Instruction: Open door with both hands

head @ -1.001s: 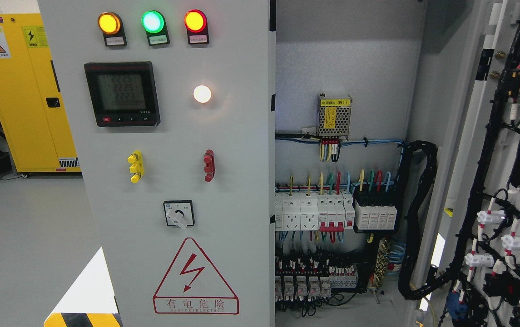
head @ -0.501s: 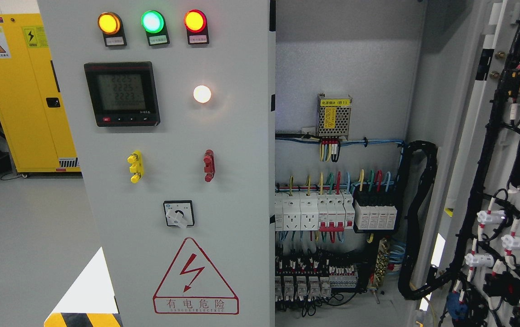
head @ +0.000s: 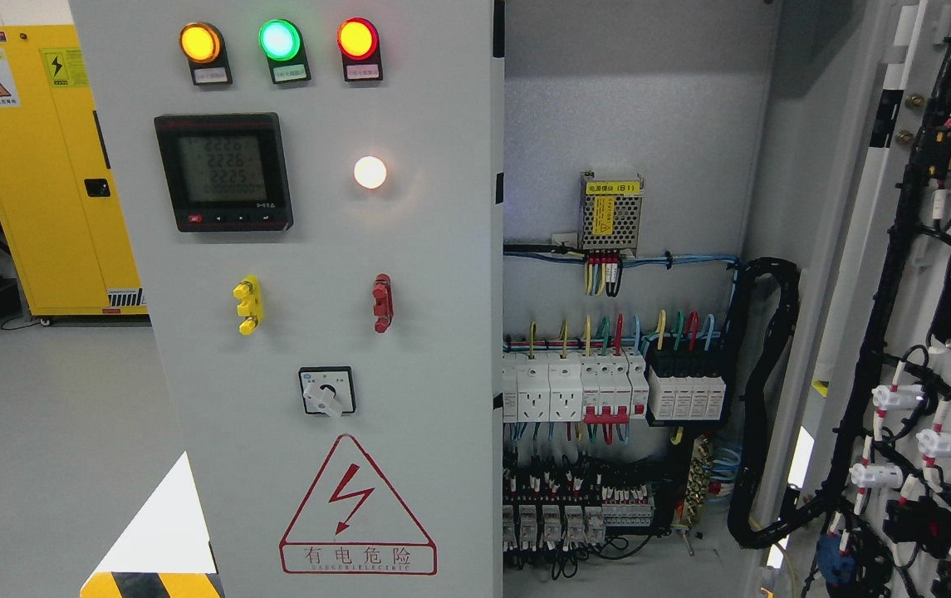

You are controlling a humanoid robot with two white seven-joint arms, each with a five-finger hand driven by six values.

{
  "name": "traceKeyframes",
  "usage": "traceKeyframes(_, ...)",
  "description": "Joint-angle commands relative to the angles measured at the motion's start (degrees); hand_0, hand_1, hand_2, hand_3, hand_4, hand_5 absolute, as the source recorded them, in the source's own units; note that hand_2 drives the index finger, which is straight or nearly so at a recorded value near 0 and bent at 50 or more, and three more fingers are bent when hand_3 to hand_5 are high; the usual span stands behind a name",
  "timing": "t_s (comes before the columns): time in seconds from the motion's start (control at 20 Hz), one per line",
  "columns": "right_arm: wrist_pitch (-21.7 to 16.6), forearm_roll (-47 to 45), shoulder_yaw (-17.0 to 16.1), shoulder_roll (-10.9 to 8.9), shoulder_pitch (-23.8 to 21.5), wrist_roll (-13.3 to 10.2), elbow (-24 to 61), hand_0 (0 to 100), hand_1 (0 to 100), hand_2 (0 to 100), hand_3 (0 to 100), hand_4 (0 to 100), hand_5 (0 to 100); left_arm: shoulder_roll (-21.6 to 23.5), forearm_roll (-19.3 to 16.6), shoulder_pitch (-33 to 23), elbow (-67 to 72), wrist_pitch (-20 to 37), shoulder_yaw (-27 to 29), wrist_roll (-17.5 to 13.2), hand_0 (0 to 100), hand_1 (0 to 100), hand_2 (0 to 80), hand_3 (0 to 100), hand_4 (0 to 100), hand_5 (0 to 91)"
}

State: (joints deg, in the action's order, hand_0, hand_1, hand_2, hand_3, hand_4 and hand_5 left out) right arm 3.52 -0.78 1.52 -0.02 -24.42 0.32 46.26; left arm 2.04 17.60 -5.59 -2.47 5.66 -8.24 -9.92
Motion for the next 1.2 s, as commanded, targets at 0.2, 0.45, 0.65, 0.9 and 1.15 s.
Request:
traceKeyframes(0.2,-0.2,-3.3,10.6,-4.64,-14.1,-0.1,58.0,21,11,0,0,0,0,0.7,-0.3,0.8,0.0,-0.1,-0.2,0.2,32,20,0.0,0,0,0.0)
traceKeyframes(0.45,-0.8,-3.3,11.5,-5.69,-15.8,-0.1,70.7,21,11,0,0,0,0,0.9,-0.3,0.8,0.0,0.0,-0.2,0.2,32,20,0.0,0,0,0.0)
traceKeyframes(0.65,-4.4,-3.3,15.3,-6.31,-14.9,-0.1,73.7,21,11,0,0,0,0,0.9,-0.3,0.8,0.0,0.0,-0.2,0.0,32,20,0.0,0,0,0.0)
traceKeyframes(0.9,-10.5,-3.3,19.2,-5.96,-8.3,-0.1,73.6,21,11,0,0,0,0,1.0,-0.3,0.8,0.0,0.0,-0.2,0.0,32,20,0.0,0,0,0.0)
traceKeyframes(1.15,-12.7,-3.3,21.2,-5.44,-3.1,-0.1,73.6,21,11,0,0,0,0,0.8,-0.3,0.8,0.0,0.0,-0.2,0.0,33,20,0.0,0,0,0.0)
